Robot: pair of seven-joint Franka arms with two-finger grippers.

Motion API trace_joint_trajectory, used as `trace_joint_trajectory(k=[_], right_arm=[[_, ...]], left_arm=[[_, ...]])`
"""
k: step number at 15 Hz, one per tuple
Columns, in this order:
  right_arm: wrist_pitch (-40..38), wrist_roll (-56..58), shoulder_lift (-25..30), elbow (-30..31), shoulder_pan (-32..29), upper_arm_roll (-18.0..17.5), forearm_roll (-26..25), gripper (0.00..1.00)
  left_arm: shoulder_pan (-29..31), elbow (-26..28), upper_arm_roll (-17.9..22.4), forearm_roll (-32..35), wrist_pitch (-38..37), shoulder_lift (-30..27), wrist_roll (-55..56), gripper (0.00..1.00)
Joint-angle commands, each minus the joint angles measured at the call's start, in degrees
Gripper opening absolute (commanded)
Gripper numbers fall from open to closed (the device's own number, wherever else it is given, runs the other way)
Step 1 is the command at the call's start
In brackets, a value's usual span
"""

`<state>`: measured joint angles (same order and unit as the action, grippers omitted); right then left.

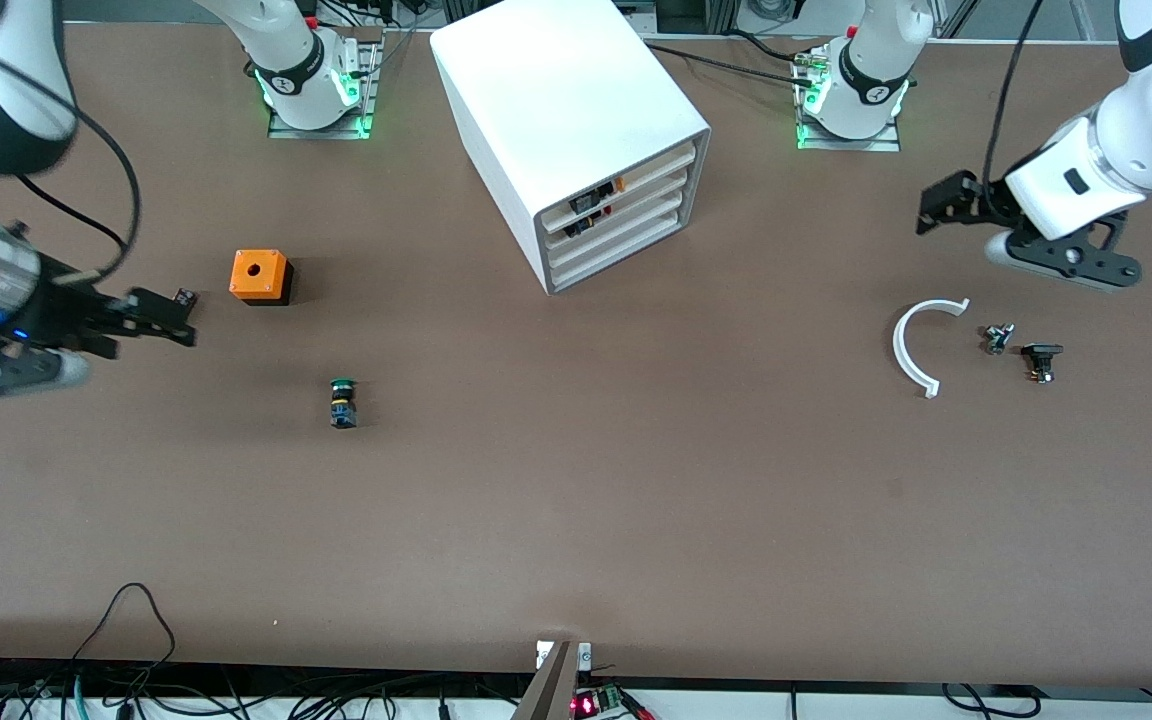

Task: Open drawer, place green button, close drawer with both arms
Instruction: 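Grasp the green button with the right gripper while the left gripper approaches the cabinet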

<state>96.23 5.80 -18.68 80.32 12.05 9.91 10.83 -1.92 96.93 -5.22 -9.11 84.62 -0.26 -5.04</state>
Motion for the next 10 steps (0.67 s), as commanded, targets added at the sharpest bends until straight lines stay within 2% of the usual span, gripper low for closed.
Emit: trace_joint_trajectory(k=[1, 4, 8, 10], right_arm=[[5.61, 0.36, -0.83, 4.12, 1.22, -0.24, 1.39, 1.0], [13.43, 0.36, -0.75, 11.76, 2.45, -0.41, 1.21, 1.0], [29.85, 2.46, -1.53, 23.63, 5.17, -0.5, 0.86, 1.0], [34.71, 2.55, -3.72, 25.85, 6.22, -0.42, 0.78, 1.0]], left_arm=[[-0.27, -0.95, -1.81, -4.41, -5.94, 0.87, -0.41, 1.0], [-0.19, -0.78, -1.98, -13.71, -11.05, 3.58, -2.77, 1.0], [-0.1, -0.16, -1.98, -23.83, -10.44, 11.13, -14.27, 1.0], [-0.19, 0.1, -1.98, -27.53, -10.27, 15.44, -15.61, 1.0]])
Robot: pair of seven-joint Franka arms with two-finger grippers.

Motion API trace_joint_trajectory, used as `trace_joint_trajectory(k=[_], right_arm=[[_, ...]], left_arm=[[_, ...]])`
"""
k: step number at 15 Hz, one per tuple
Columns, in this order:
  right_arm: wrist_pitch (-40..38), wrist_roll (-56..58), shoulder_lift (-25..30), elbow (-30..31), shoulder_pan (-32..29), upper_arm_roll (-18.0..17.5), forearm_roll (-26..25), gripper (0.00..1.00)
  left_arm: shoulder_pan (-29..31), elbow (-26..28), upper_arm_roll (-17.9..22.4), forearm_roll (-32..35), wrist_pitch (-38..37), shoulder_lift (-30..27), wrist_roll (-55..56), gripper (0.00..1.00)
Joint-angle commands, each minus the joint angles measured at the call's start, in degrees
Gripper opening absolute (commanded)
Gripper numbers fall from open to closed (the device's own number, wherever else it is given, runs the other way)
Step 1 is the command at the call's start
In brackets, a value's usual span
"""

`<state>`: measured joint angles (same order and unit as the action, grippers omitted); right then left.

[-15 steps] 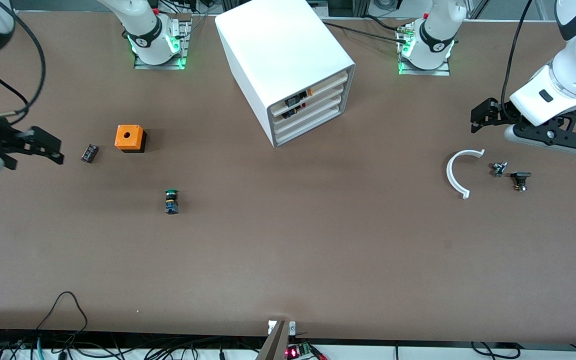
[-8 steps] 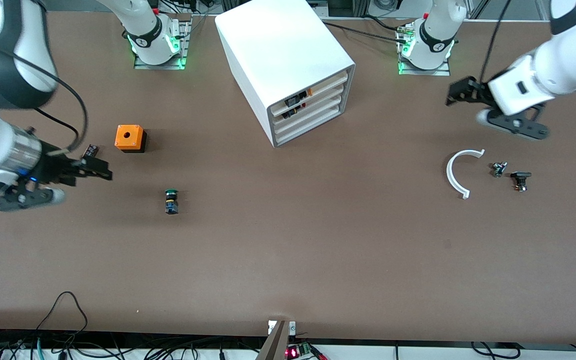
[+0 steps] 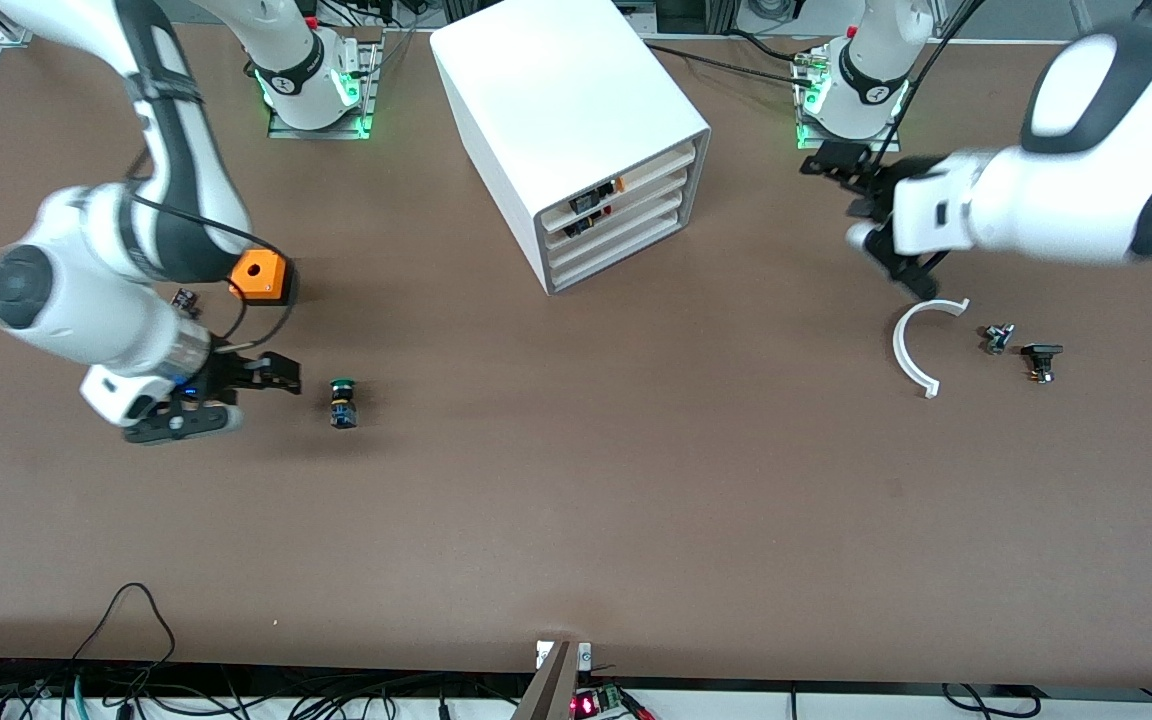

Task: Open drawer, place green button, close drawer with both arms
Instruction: 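Grasp the green button with the right gripper while the left gripper approaches the cabinet, then lift the button with the right gripper while the left gripper grips the drawer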

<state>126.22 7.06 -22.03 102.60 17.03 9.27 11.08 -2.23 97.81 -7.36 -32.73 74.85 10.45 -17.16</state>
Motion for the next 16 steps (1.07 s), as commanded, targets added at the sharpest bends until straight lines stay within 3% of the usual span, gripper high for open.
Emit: trace_joint_trajectory(k=[1, 3, 6, 8, 11, 13, 16], right_arm=[[6.3, 1.29, -1.6, 3.66, 1.43, 0.23, 0.53, 1.0], [8.41, 1.2, -3.88, 3.74, 2.65, 0.23, 0.53, 1.0], [12.02, 1.29, -7.49, 4.01, 2.84, 0.23, 0.44, 1.0], [14.92, 1.55, -9.77, 4.36, 3.01, 0.23, 0.44, 1.0], [17.03, 2.17, -11.8, 4.18, 3.1, 0.23, 0.44, 0.99], [18.0, 2.08, -12.68, 4.18, 3.45, 0.14, 0.44, 0.96], [19.49, 1.73, -13.74, 4.18, 4.68, 0.14, 0.61, 0.9]], left_arm=[[0.12, -0.69, -0.02, -4.62, 0.29, 6.67, -4.88, 1.0], [0.12, 0.79, -1.07, -6.71, 3.35, 9.67, -12.32, 1.0], [0.13, 9.3, -1.34, -12.25, 12.21, 9.07, -18.15, 1.0], [0.3, 12.92, -3.62, -13.23, 20.03, 9.42, -20.27, 0.99], [0.12, 17.31, -3.8, -21.29, 25.24, 11.87, -30.52, 0.76], [0.04, 21.88, -5.72, -26.66, 29.8, 12.41, -38.0, 0.52], [-0.49, 25.5, -9.42, -28.35, 36.66, 13.63, -38.91, 0.51]])
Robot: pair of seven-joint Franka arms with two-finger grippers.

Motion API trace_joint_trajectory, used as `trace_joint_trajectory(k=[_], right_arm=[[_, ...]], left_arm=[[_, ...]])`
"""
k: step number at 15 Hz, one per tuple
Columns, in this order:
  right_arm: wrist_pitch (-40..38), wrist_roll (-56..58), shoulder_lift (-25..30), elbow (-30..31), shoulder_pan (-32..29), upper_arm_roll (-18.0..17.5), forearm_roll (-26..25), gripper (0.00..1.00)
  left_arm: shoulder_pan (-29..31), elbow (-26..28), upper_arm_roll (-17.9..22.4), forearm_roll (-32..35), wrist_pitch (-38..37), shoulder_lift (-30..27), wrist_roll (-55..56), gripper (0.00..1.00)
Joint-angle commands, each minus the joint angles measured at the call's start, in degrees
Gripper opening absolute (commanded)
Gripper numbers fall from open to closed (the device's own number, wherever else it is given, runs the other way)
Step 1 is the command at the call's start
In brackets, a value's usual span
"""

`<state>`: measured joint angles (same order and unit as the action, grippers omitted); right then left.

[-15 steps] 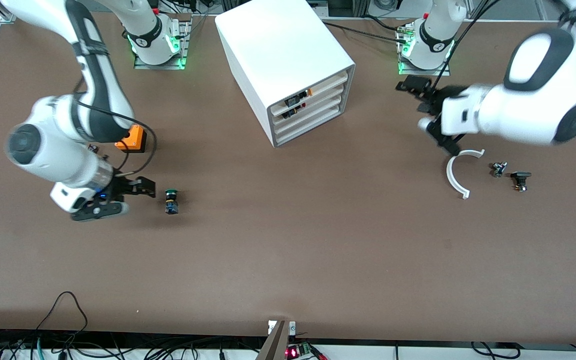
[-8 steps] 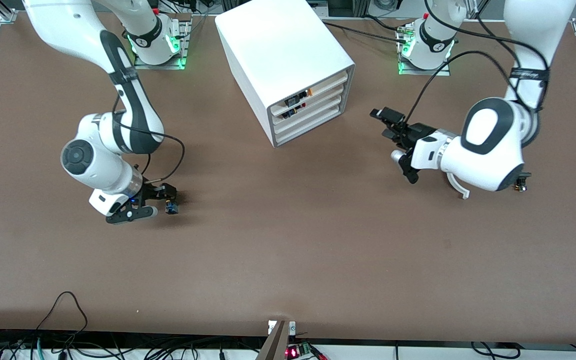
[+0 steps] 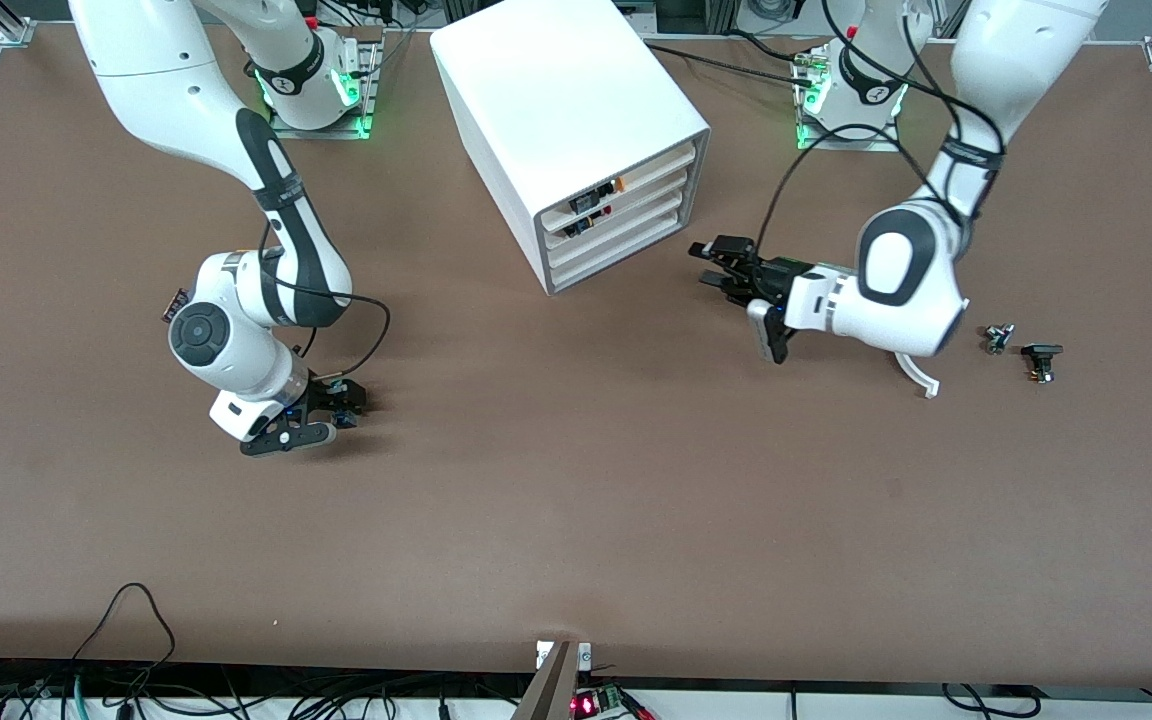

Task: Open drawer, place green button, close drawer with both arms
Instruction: 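Lift the button with the right gripper while the left gripper grips the drawer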

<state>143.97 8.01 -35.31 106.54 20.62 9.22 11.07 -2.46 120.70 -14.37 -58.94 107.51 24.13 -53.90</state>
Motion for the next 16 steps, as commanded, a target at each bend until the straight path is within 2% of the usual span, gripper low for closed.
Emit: trace_joint_trajectory(k=[1, 3, 4, 6, 8, 9, 10, 11, 12, 14, 15, 16], right_arm=[[2.1, 0.43, -0.64, 0.16, 1.69, 0.19, 0.62, 0.84], [2.19, 0.51, -0.73, 0.16, 1.96, 0.19, 0.62, 0.72], [2.19, 1.12, -0.73, 0.16, 1.35, 0.19, 0.62, 0.61], [2.19, 1.3, -0.99, 0.07, 1.17, 0.27, 0.62, 0.52], [2.1, 1.57, -0.9, 0.07, 1.17, 0.36, 0.62, 0.38], [2.1, 1.57, -0.9, 0.07, 1.17, 0.36, 0.62, 0.25], [2.02, 1.48, -0.82, 0.07, 1.09, 0.36, 0.62, 0.07], [1.93, 1.13, -0.81, -0.01, 1.17, 0.36, 0.79, 0.0], [1.67, 0.52, -0.73, -0.28, 1.17, 0.36, 0.97, 0.0], [1.58, 0.77, -0.46, -0.54, 1.09, 0.45, 0.97, 0.0], [1.58, 0.78, -0.29, -0.72, 1.17, 0.45, 1.06, 0.0], [1.31, 0.34, -0.03, -0.81, 1.26, 0.45, 1.06, 0.0]], left_arm=[[-0.27, 3.13, -3.2, -2.15, 5.07, 0.48, -2.52, 0.51], [-0.36, 3.49, -4.0, -2.58, 5.43, 2.41, -4.79, 0.5], [-0.36, 4.88, -4.26, -6.41, 5.43, 3.55, -8.55, 0.5], [-0.97, 7.26, -5.84, -13.71, 6.13, 4.78, -14.01, 0.49], [-2.37, 8.32, -6.02, -18.47, 6.66, 6.71, -18.94, 0.47], [-2.81, 8.93, -6.11, -19.88, 6.66, 7.16, -20.09, 0.47], [-3.25, 9.03, -6.11, -20.42, 6.75, 7.42, -20.37, 0.45], [-3.95, 9.03, -6.11, -20.69, 6.75, 7.69, -20.37, 0.42], [-4.05, 9.11, -6.11, -20.69, 6.75, 7.78, -20.37, 0.35], [-4.05, 9.46, -6.11, -20.69, 6.58, 7.69, -20.37, 0.11], [-4.05, 9.47, -6.11, -20.69, 6.58, 7.6, -20.46, 0.03], [-4.05, 9.47, -6.11, -20.69, 6.58, 7.6, -20.46, 0.0]])
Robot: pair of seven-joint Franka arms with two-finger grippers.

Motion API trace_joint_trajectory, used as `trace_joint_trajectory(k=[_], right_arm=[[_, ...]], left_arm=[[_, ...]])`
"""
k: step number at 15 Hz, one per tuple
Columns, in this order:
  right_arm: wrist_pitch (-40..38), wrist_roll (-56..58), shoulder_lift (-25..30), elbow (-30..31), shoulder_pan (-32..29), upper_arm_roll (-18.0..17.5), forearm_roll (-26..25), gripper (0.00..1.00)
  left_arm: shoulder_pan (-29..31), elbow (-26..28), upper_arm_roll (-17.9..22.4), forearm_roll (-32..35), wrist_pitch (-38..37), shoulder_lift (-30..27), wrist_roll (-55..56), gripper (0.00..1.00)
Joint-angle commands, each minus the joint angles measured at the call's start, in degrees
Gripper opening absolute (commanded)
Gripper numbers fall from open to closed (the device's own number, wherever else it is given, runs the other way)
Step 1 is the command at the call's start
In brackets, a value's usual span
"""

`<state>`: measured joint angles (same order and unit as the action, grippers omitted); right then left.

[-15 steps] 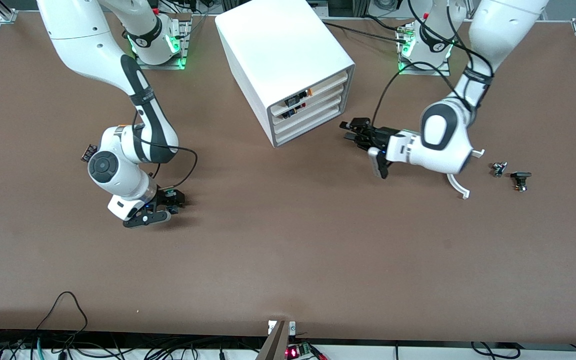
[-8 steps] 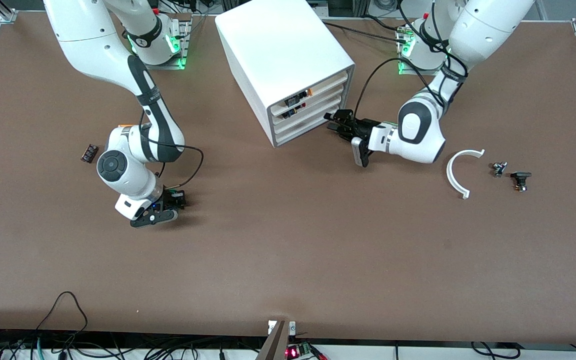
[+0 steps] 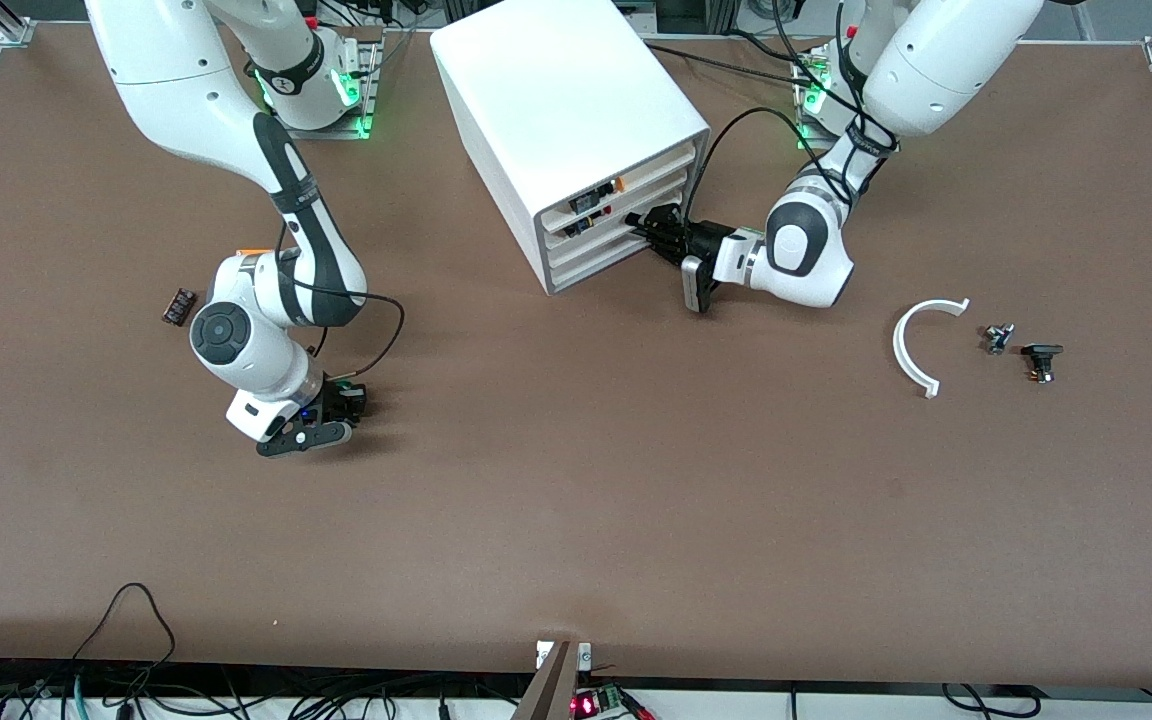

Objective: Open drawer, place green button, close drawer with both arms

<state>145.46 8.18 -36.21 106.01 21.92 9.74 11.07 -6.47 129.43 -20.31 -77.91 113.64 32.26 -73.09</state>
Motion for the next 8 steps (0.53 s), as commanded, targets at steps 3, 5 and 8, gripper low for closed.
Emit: trace_joint_trajectory(k=[3, 5, 8], right_arm=[[-7.7, -3.24, 0.96, -4.65, -0.04, 0.11, 1.05, 0.0], [-14.65, -8.24, 0.88, -8.69, -0.04, 0.2, 1.05, 0.0], [-23.97, -19.75, 0.88, -15.02, 0.75, 0.2, -0.08, 0.0]], left_arm=[[0.84, 0.21, 0.09, -1.46, 0.1, -0.88, -0.48, 0.0], [1.81, -1.36, 0.71, -0.76, 0.09, -0.8, 0.22, 0.0], [2.08, -4.17, 3.69, 0.47, 0.09, -0.44, 1.19, 0.0]])
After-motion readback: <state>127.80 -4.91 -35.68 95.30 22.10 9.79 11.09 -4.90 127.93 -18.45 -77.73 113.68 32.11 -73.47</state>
